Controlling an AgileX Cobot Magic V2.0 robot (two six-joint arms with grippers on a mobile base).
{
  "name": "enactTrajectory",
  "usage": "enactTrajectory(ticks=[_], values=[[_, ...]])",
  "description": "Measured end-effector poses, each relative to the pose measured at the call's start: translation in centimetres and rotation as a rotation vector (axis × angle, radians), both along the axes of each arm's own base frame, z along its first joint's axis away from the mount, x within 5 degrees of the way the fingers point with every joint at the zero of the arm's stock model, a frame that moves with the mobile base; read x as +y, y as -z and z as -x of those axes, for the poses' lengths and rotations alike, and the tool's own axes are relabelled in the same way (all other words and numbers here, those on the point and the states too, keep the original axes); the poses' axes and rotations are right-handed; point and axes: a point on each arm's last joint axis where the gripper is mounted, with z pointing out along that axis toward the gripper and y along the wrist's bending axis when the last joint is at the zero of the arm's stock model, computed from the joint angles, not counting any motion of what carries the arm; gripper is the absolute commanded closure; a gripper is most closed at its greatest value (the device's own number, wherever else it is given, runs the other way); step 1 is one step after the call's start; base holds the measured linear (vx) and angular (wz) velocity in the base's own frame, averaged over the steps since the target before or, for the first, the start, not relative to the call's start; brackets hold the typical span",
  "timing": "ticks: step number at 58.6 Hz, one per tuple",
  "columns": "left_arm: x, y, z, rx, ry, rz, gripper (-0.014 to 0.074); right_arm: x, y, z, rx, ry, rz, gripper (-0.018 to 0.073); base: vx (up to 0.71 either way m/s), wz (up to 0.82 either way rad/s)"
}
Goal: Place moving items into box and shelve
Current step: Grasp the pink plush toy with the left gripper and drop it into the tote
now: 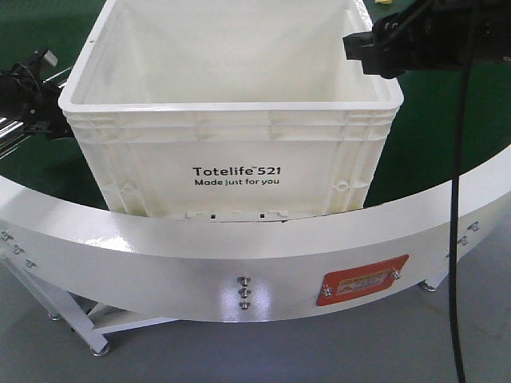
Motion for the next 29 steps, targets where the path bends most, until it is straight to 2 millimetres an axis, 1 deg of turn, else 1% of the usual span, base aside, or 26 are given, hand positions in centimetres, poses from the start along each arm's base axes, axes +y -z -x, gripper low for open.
enactTrajectory(ticks=[5, 9, 18, 23, 25, 29], values=[[0.0, 0.1, 0.1, 0.007, 0.011, -0.009, 0.0278, 0.0, 0.0, 0.0, 0.003, 0.003, -0.004, 0.0019, 0.00, 0.00], [0.1, 0.1, 0.2, 0.012, 0.014, -0.009, 0.0307, 0.0, 0.0, 0.0, 0.004, 0.004, -0.006, 0.0019, 0.00, 0.00], [1.0, -0.6, 0.6, 0.010, 0.013, -0.016, 0.0314, 0.0, 0.0, 0.0, 0.007, 0.004, -0.004, 0.0019, 0.00, 0.00], [2.2, -1.9, 1.1, -0.008, 0.008, -0.048, 0.0314, 0.0, 0.0, 0.0, 0.007, 0.004, -0.004, 0.0019, 0.00, 0.00], [2.7, -2.8, 1.4, -0.025, -0.001, -0.062, 0.0314, 0.0, 0.0, 0.0, 0.007, 0.004, -0.004, 0.0019, 0.00, 0.00], [3.6, -5.2, 2.1, -0.075, -0.020, -0.086, 0.0314, 0.0, 0.0, 0.0, 0.007, 0.004, -0.004, 0.0019, 0.00, 0.00]])
